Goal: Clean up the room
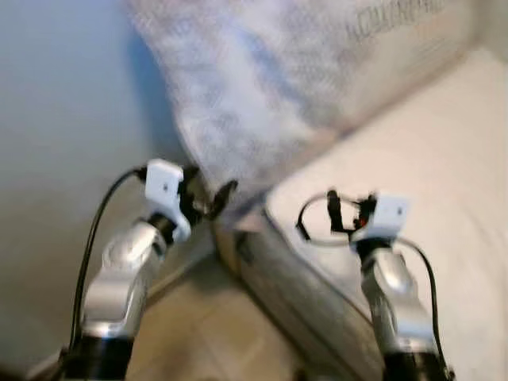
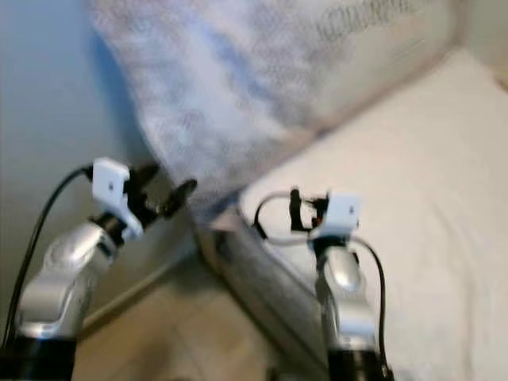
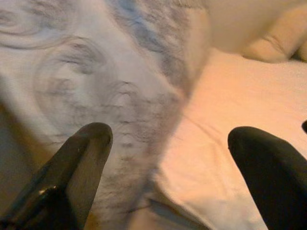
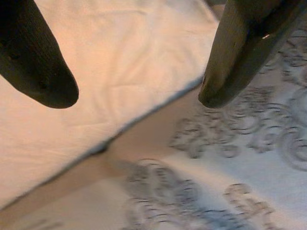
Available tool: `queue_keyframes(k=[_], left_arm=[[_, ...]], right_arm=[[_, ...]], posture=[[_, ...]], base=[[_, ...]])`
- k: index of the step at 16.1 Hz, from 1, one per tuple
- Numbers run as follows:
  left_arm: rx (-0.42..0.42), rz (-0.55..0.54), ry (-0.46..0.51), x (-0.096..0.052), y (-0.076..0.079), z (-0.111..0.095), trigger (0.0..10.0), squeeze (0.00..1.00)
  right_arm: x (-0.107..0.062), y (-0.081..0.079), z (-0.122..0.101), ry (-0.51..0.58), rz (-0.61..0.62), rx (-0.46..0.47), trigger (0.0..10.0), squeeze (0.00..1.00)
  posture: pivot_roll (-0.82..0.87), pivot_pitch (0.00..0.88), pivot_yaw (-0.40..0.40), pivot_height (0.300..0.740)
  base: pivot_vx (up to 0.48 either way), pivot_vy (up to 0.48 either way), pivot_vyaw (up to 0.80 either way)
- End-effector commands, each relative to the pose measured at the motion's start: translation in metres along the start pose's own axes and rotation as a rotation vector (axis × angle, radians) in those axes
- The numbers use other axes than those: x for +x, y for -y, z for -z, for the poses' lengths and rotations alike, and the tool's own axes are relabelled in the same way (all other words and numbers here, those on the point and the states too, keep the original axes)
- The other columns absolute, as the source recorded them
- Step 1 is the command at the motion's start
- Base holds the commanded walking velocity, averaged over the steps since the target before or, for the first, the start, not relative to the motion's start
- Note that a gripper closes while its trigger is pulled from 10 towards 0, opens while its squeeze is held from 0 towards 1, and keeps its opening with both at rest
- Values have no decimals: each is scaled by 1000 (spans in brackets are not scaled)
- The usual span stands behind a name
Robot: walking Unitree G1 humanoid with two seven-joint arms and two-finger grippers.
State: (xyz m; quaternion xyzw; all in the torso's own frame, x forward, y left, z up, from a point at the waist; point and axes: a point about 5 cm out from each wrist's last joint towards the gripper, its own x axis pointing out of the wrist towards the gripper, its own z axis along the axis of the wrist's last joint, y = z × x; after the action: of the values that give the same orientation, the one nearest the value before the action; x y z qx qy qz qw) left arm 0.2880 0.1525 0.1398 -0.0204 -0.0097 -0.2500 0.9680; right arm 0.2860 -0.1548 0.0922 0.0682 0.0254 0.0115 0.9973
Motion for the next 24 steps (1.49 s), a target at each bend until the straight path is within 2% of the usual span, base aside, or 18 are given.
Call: queue_keyframes(k=[1, 3, 4, 8, 9, 11, 12, 13, 14, 16, 19, 21, 24], left_arm=[[-6, 30, -19, 2, 3, 3, 10000, 0], [-28, 54, -30, 5, 6, 5, 10000, 0], [-101, 35, -28, 9, 5, 4, 10000, 0], [-229, -14, -31, 13, -1, 8, 10000, 0], [-318, -162, -115, 3, -13, 39, 10000, 0], [-284, -170, -153, 0, -8, 49, 10000, 0], [-275, -166, -152, 1, -5, 50, 10000, 0], [-270, -160, -135, 4, -3, 48, 10000, 0], [-244, -141, -120, 7, -2, 45, 10000, 0], [-244, -127, -75, 10, -1, 40, 10000, 0], [-171, -139, -2, 12, -1, 31, 10000, 0], [-145, -149, 5, 10, -1, 30, 10000, 0], [-160, -149, 10, 9, 1, 31, 10000, 0]], right_arm=[[-1, 1, -2, 14, 8, -3, 10000, 0], [-2, 3, -2, 14, 16, -8, 10000, 0], [-1, 3, -3, 16, 16, -14, 10000, 0], [-1, 10, -6, 28, 49, -46, 10000, 0], [-3, 11, -2, -24, 36, -163, 10000, 0], [-4, 12, 4, -74, 20, -185, 10000, 0], [-4, 9, 9, -111, -22, -223, 10000, 0], [-5, 8, 13, -135, -38, -221, 10000, 0], [-5, 6, 12, -128, -53, -214, 10000, 0], [-3, 4, 6, -75, -50, -197, 10000, 0], [-1, 6, -2, -3, 13, -117, 10000, 0], [-3, 8, 2, -13, 12, -113, 10000, 0], [-3, 5, 7, -25, -16, -128, 10000, 0]], posture=[[-185, 0, 83, 740], [-190, 0, 84, 740], [-197, 0, 82, 740], [-203, 0, 85, 740], [-215, 0, 85, 740], [-221, 0, 73, 740], [-224, 0, 64, 740], [-224, 0, 57, 740], [-225, 0, 51, 740], [-234, 0, 53, 740], [-237, 0, 56, 740], [-234, 0, 54, 740], [-225, 0, 48, 740]], base=[[0, 480, -731], [0, 480, -731], [0, 480, -725], [0, 480, -725], [0, 480, -725], [0, 0, -728], [0, 0, -700], [0, 0, 0], [0, 0, 0], [156, -159, 0], [296, -374, 0], [319, -354, 0], [345, -330, 0]])
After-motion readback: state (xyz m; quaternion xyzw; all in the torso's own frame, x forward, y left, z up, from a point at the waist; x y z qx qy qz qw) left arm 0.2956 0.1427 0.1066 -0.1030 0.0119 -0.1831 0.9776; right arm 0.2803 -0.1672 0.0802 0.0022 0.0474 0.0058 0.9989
